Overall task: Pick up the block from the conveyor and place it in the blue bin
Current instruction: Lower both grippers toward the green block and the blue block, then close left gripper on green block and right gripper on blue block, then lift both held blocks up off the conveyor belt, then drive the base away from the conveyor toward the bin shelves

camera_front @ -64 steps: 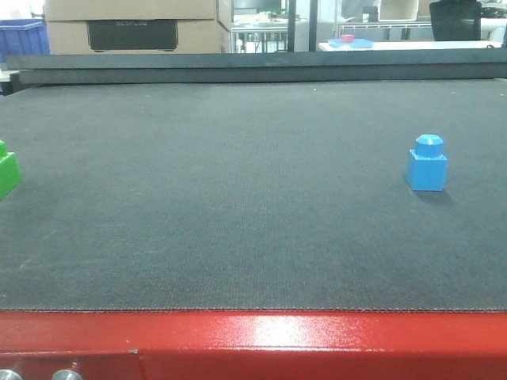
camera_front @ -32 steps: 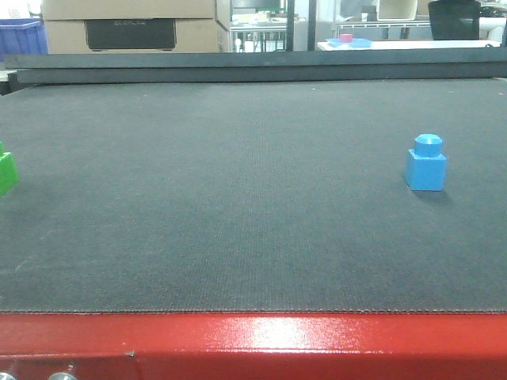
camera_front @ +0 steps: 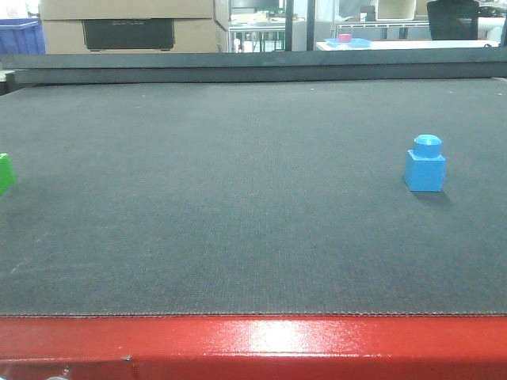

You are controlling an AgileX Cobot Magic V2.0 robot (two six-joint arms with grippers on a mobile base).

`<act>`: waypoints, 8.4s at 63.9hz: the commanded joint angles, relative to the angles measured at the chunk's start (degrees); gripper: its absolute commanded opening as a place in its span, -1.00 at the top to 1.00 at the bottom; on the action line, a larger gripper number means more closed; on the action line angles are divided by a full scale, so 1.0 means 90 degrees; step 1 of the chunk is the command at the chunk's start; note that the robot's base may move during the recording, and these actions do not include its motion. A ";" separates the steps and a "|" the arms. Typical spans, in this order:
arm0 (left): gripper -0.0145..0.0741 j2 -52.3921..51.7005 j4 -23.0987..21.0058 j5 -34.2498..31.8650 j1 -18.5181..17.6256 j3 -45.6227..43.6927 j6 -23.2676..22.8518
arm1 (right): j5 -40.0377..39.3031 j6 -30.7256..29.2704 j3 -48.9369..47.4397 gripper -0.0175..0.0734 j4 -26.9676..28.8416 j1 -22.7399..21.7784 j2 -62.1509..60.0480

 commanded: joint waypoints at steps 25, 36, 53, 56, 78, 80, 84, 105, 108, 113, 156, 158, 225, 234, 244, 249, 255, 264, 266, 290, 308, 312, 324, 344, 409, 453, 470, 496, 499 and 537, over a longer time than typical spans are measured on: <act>-0.66 0.2065 0.0049 0.2217 -0.0141 -0.2112 -0.0023 | 0.1061 -0.0017 -0.1121 -0.64 -0.0032 0.0012 0.1694; -0.66 0.2751 0.0299 0.2884 -0.0474 -0.2703 -0.0023 | 0.2018 -0.0019 -0.2112 -0.64 -0.0041 0.0315 0.2856; -0.66 0.3749 0.0460 0.3163 -0.1147 -0.3010 -0.0023 | 0.3362 -0.0019 -0.3925 -0.64 -0.0041 0.1396 0.5224; -0.66 0.3890 0.0460 0.3153 -0.1216 -0.3010 -0.0023 | 0.3500 -0.0019 -0.4194 -0.64 -0.0041 0.1527 0.5697; -0.66 0.4267 0.0460 0.3111 -0.1330 -0.3010 -0.0023 | 0.4366 0.0934 -0.5752 -0.64 -0.0235 0.1707 0.8500; -0.66 0.4267 0.0460 0.3111 -0.1330 -0.3010 -0.0023 | 0.4381 0.1064 -0.5808 -0.64 -0.0285 0.1707 0.8694; -0.66 0.4267 0.0460 0.3127 -0.1330 -0.3010 -0.0023 | 0.4411 0.1434 -0.5893 -0.64 -0.0473 0.1707 0.9149; -0.66 0.4267 0.0460 0.3333 -0.1330 -0.3010 -0.0023 | 0.4197 0.1935 -0.5906 -0.64 -0.0592 0.1695 1.0689; -0.66 0.4267 0.0460 0.3349 -0.1330 -0.3010 -0.0023 | 0.4134 0.1935 -0.5906 -0.64 -0.0548 0.1695 1.0825; -0.66 0.4267 0.0460 0.3362 -0.1330 -0.3010 -0.0023 | 0.3998 0.1935 -0.5906 -0.64 -0.0522 0.1695 1.1001; -0.66 0.4857 0.0355 0.4434 -0.1330 -0.3531 -0.0027 | 0.4059 0.1935 -0.5906 0.98 -0.0522 0.1695 1.1491; -0.66 0.4974 0.0355 0.4489 -0.1330 -0.3615 -0.0056 | 0.4077 0.1935 -0.5906 0.96 -0.0522 0.1695 1.1458; -0.66 1.0007 -0.0052 0.3978 0.0129 -0.5585 0.0647 | 0.3478 0.1420 -0.2986 0.97 -0.0473 0.1719 0.6095; -0.66 1.0476 0.0005 0.3879 0.0129 -0.5585 0.0647 | 0.3529 0.1420 -0.2986 0.97 -0.0473 0.1719 0.6095; -0.66 1.0876 -0.0052 0.3769 0.0129 -0.5585 0.0647 | 0.3511 0.1420 -0.2971 0.97 -0.0473 0.1719 0.6095; -0.66 1.1018 -0.0052 0.3694 0.0129 -0.5585 0.0647 | 0.3511 0.1420 -0.2971 0.97 -0.0473 0.1719 0.6095; -0.66 1.1109 -0.0052 0.3632 0.0129 -0.5585 0.0647 | 0.3511 0.1420 -0.2971 0.97 -0.0473 0.1719 0.6095; -0.66 1.1150 -0.0052 0.3620 0.0129 -0.5585 0.0647 | 0.3511 0.1420 -0.2971 0.97 -0.0473 0.1719 0.6095; -0.64 1.1150 -0.0052 0.3620 0.0129 -0.5585 0.0647 | 0.3511 0.1420 -0.2971 0.97 -0.0473 0.1719 0.6095; 0.92 1.1150 -0.0052 0.3835 0.0115 -0.5585 0.0647 | 0.3459 0.1420 -0.2971 0.97 -0.0473 0.1719 0.6095; 0.92 1.0481 0.0009 0.4038 -0.0316 -0.5293 0.0647 | 0.3211 0.1420 -0.2829 0.97 -0.0627 0.1706 0.6095; 0.92 1.0163 0.0009 0.3823 -0.0474 -0.5012 0.0647 | 0.3094 0.1420 -0.2666 0.97 -0.0705 0.1706 0.6095; 0.92 0.8864 0.0009 0.3051 -0.0817 -0.3858 0.0647 | 0.2811 0.1420 -0.2140 0.97 -0.0716 0.1609 0.6071; 0.92 0.6366 0.0022 0.2950 -0.0849 -0.2766 0.0647 | 0.2515 0.1420 -0.1902 0.97 -0.0732 0.1586 0.5470; 0.92 0.2687 0.0032 0.2883 -0.0902 -0.2799 0.0465 | 0.2311 0.0836 -0.1914 0.97 -0.1083 0.1597 0.1971; 0.92 0.2676 0.0032 0.2815 -0.0902 -0.2799 0.0465 | 0.2252 0.0836 -0.1914 0.97 -0.1072 0.1597 0.1968; 0.92 0.2676 0.0032 0.2815 -0.0902 -0.2799 0.0465 | 0.2252 0.0836 -0.1914 0.97 -0.1072 0.1597 0.1968; 0.92 0.2676 0.0032 0.2815 -0.0902 -0.2799 0.0465 | 0.2223 0.0836 -0.1914 0.97 -0.1071 0.1597 0.1968; 0.92 0.2676 0.0032 0.2815 -0.0902 -0.2799 0.0465 | 0.2223 0.0836 -0.1914 0.97 -0.1071 0.1597 0.1968; 0.92 0.2676 0.0032 0.2815 -0.0902 -0.2799 0.0465 | 0.2223 0.0836 -0.1914 0.97 -0.1071 0.1597 0.1968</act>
